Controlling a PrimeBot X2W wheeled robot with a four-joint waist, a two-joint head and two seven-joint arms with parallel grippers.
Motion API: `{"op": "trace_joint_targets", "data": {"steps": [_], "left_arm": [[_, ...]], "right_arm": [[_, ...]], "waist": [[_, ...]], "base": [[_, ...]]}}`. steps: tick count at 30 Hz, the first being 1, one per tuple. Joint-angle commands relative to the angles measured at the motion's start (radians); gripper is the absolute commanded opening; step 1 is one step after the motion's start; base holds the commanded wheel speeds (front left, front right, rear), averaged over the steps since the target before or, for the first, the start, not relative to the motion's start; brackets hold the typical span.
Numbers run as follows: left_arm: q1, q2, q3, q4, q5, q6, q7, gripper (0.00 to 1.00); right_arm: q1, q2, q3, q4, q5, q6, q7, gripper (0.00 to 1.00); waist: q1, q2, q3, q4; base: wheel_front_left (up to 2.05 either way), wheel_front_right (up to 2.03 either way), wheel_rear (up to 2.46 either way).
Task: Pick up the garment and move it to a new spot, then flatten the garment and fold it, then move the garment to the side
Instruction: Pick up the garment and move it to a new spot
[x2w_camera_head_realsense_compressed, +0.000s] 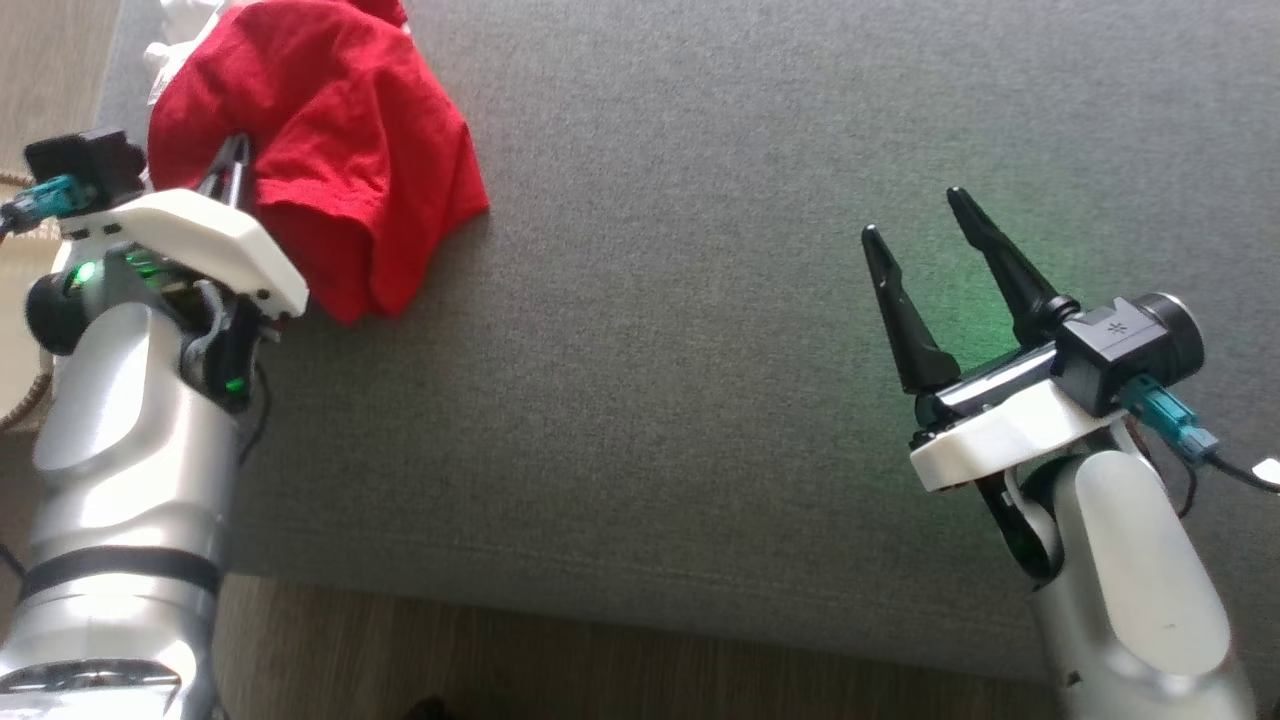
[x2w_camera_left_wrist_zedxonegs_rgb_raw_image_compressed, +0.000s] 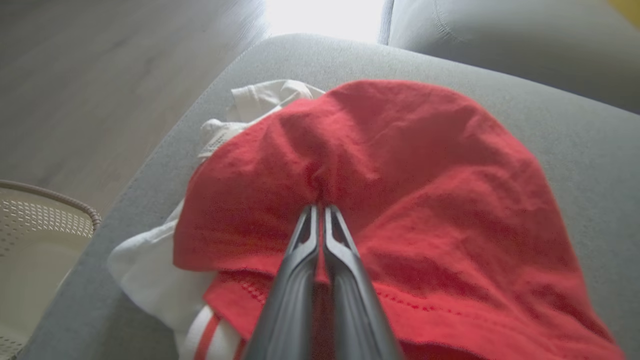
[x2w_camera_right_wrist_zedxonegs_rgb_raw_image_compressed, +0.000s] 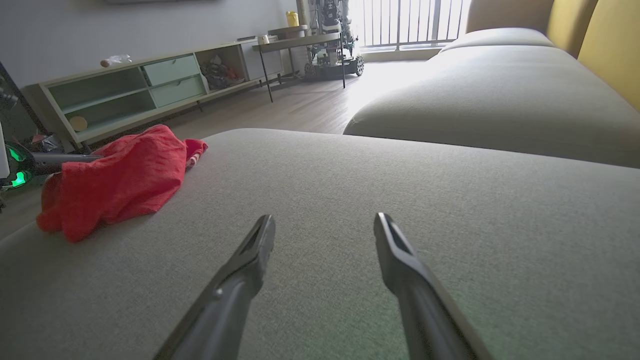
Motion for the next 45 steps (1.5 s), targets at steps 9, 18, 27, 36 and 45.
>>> {"op": "trace_joint_targets", "data": {"steps": [9, 18, 27, 36, 45], "left_arm": [[-0.043, 0.122, 0.036, -0.063, 0.002, -0.002, -0.162, 0.00], [-0.011, 0.144, 0.094, -0.347, -0.013, 0.023, -0.196, 0.00], [0.120, 0.091, 0.074, -0.704, -0.037, 0.040, -0.157, 0.00], [0.191, 0.021, 0.014, -0.912, -0.060, 0.067, -0.082, 0.00], [0.182, -0.052, -0.076, -0.903, -0.043, 0.086, -0.087, 0.00]], "right_arm": [[-0.003, 0.011, 0.047, 0.022, 0.062, 0.000, -0.035, 1.00], [0.031, 0.011, 0.061, 0.062, 0.124, 0.000, -0.050, 1.00], [0.074, 0.011, -0.017, 0.058, 0.167, 0.000, -0.054, 1.00], [0.068, 0.011, -0.109, 0.021, 0.168, 0.000, -0.054, 1.00], [0.047, 0.011, -0.068, -0.034, 0.178, 0.000, -0.054, 1.00]], "waist": [[-0.0001, 0.0000, -0.110, -0.030], [-0.0001, 0.0000, -0.231, -0.055], [-0.0001, 0.0000, -0.324, -0.136], [-0.0001, 0.0000, -0.315, -0.270], [-0.0001, 0.0000, -0.245, -0.442]], "base": [[0.00, 0.00, 0.00], [0.00, 0.00, 0.00], [0.00, 0.00, 0.00], [0.00, 0.00, 0.00], [0.00, 0.00, 0.00]]}}
